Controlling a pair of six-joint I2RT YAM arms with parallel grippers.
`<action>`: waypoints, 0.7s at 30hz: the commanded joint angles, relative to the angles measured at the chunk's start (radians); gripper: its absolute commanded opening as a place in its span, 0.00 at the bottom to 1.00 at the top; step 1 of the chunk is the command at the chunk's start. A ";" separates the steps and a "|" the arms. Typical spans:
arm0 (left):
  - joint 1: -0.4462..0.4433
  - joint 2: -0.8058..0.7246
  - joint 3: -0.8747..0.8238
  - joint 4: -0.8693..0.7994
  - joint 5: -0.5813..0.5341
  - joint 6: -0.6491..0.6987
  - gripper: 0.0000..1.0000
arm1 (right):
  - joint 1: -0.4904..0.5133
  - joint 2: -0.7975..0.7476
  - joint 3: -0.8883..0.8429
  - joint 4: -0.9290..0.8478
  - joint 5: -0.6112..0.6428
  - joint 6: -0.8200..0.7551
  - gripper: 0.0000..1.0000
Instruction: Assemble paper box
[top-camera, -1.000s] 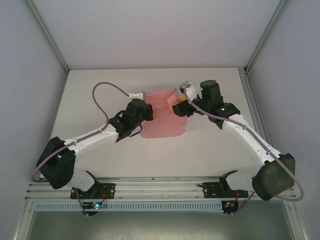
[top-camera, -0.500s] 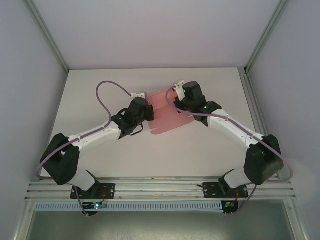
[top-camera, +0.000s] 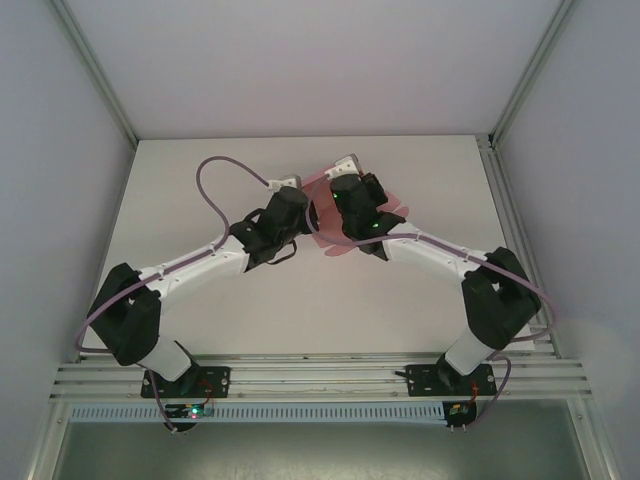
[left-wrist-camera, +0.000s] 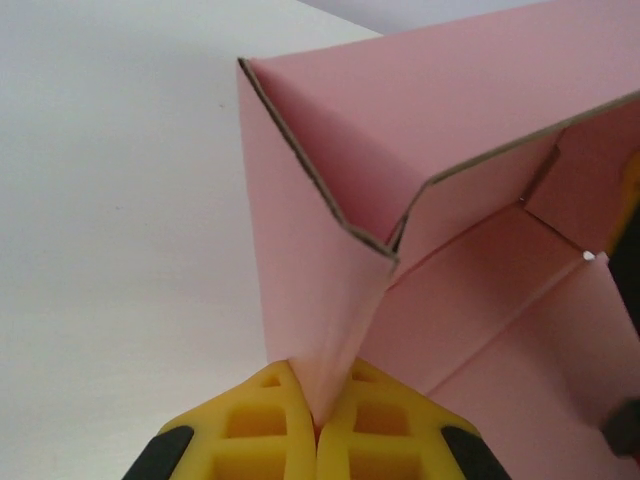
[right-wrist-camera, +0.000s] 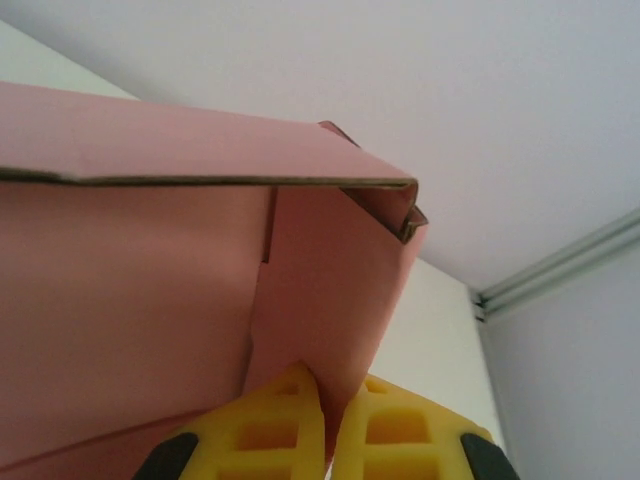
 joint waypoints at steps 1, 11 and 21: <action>-0.036 -0.026 0.057 -0.060 -0.048 -0.076 0.00 | -0.056 0.061 -0.001 0.083 0.363 -0.163 0.00; -0.044 -0.012 0.066 -0.041 -0.046 -0.115 0.00 | -0.054 0.051 -0.021 0.188 0.195 -0.201 0.08; -0.044 -0.050 0.009 0.060 -0.020 -0.020 0.00 | -0.217 -0.267 -0.133 -0.063 -0.886 0.155 0.33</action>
